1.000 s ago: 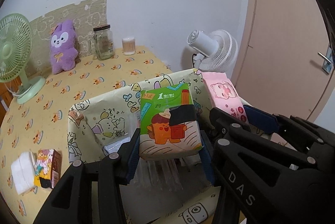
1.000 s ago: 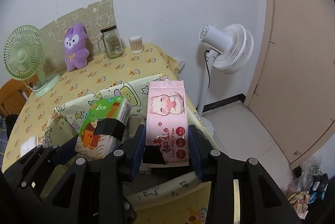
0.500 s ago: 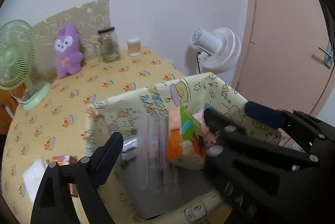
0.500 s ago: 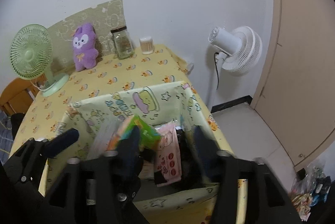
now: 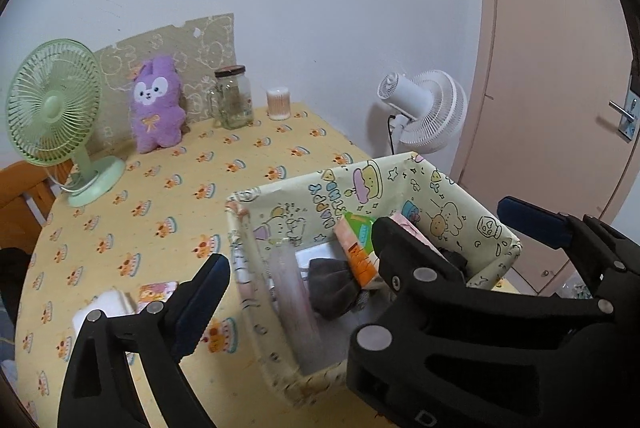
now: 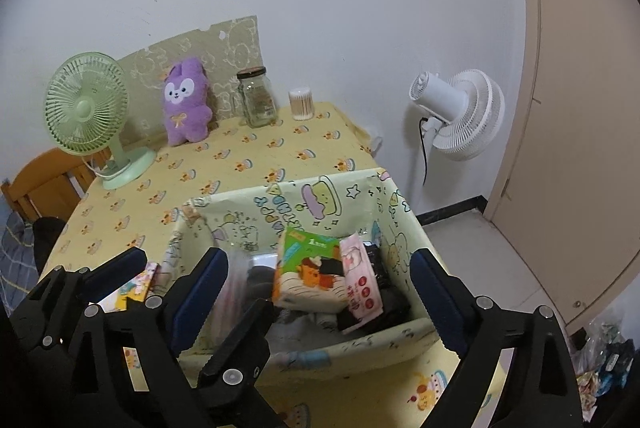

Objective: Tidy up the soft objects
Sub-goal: 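Lower both packs into the fabric box and open both grippers, then move both grippers back over the cartoon pack and white cloth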

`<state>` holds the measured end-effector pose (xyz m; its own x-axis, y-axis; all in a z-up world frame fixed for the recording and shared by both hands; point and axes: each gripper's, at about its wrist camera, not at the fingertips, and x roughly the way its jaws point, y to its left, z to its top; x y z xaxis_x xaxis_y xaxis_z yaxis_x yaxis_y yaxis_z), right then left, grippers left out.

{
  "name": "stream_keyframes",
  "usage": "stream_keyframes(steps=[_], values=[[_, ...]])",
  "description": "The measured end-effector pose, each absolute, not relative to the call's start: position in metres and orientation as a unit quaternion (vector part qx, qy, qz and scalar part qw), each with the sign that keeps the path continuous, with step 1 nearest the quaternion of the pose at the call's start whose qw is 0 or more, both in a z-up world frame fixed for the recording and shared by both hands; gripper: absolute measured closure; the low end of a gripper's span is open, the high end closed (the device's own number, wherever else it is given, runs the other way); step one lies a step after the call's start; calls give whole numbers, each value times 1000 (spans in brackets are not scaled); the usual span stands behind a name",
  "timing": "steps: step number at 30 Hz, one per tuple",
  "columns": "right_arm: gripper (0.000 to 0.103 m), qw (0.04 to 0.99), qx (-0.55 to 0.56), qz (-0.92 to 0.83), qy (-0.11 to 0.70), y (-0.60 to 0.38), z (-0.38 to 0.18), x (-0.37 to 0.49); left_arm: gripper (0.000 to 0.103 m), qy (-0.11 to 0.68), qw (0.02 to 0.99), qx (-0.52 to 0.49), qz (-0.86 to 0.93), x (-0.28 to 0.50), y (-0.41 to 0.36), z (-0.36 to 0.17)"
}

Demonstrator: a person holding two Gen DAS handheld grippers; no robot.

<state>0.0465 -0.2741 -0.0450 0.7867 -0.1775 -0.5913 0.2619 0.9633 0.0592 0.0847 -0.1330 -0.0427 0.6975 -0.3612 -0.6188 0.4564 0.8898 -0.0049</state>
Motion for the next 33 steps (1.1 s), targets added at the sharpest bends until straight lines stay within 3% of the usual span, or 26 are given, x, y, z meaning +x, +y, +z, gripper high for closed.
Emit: stream_keyframes(steps=[33], values=[[7, 962, 44, -109, 247, -197, 7, -6, 4, 253, 948, 66, -181, 31, -60, 7]])
